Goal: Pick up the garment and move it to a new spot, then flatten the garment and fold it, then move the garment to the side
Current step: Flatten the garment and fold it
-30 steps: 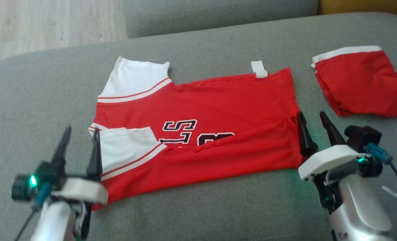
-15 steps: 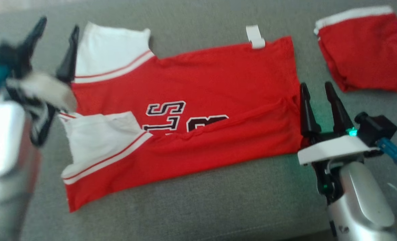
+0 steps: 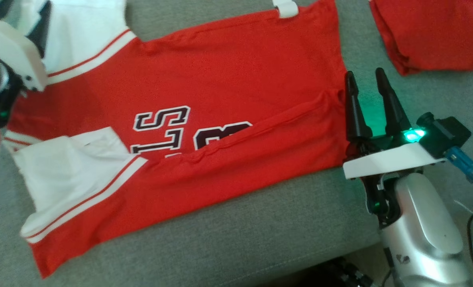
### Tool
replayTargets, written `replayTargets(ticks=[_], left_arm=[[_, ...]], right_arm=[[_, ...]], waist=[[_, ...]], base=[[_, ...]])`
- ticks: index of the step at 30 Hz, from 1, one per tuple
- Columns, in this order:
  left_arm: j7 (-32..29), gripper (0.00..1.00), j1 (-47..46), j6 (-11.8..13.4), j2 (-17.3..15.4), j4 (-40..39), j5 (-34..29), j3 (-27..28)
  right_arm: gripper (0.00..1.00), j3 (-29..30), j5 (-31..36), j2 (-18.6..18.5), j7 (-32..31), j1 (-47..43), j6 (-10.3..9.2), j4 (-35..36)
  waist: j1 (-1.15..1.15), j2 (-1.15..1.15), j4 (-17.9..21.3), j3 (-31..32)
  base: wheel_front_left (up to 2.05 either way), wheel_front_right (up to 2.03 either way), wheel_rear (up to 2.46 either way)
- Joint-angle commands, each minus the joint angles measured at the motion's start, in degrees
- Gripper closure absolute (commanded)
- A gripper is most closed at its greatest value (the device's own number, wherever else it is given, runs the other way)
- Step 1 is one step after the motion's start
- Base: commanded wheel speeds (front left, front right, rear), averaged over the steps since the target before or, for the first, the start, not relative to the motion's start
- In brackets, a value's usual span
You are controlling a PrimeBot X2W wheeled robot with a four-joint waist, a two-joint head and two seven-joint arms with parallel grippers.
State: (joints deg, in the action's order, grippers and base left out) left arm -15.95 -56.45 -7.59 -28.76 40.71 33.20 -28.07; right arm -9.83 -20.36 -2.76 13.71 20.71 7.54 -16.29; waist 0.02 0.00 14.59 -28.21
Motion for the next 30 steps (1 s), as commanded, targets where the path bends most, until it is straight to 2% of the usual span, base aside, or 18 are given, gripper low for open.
replayTargets(ticks=[1,8,14,15,16,17,20,25,30], left_arm=[[1.02,0.00,-3.44,0.11,-3.43,0.31,1.19,1.17],[1.32,0.00,-7.13,0.11,-4.44,5.78,2.65,-2.03],[-0.35,0.00,-9.24,0.10,-4.06,7.96,4.69,-4.58],[-0.76,0.34,-9.49,0.10,-3.95,7.97,5.27,-5.32],[-0.87,0.76,-9.72,0.10,-3.84,7.87,5.85,-6.01],[-0.50,1.00,-9.91,0.10,-3.79,7.58,6.38,-6.66],[3.59,1.00,-10.50,0.10,-3.74,7.00,6.93,-7.76],[14.22,1.00,-10.39,0.10,-2.79,5.79,6.03,-9.14],[22.62,1.00,-8.02,0.11,-1.02,3.63,5.32,-9.93]], right_arm=[[0.00,-1.55,-0.88,-0.11,0.82,1.26,-0.05,1.88],[0.00,-1.47,-0.98,-0.11,1.08,2.03,-0.05,1.67],[0.00,-1.11,-1.04,-0.11,1.18,2.03,-0.05,1.83],[0.00,-1.03,-0.94,-0.11,1.20,2.01,-0.05,1.84],[0.00,-0.83,-0.80,-0.11,1.21,1.99,-0.05,1.84],[0.00,-0.61,-0.65,-0.11,1.22,1.99,-0.05,1.83],[0.00,0.15,0.17,-0.11,1.23,2.14,-0.05,1.61],[0.00,2.08,3.70,-0.11,0.46,2.66,-0.05,1.53],[0.00,5.65,9.15,-0.11,-4.08,3.71,-0.05,3.41]], waist=[[-0.02,0.00,1.46,-1.34],[-0.02,0.00,2.33,-3.40],[-0.02,0.00,2.03,-4.49],[-0.02,0.00,1.85,-4.60],[-0.02,0.00,1.59,-4.66],[-0.02,0.00,1.31,-4.64],[-0.02,0.00,0.21,-3.92],[-0.02,0.00,-2.12,-1.07],[-0.02,0.00,-5.79,2.60]], base=[[0.00,0.00,0.00],[0.00,0.00,0.00],[0.00,0.00,0.00],[0.00,0.00,0.00],[0.00,0.00,0.00],[0.00,0.00,0.00],[0.00,0.00,0.00],[0.00,0.00,0.00],[0.00,0.00,0.00]])
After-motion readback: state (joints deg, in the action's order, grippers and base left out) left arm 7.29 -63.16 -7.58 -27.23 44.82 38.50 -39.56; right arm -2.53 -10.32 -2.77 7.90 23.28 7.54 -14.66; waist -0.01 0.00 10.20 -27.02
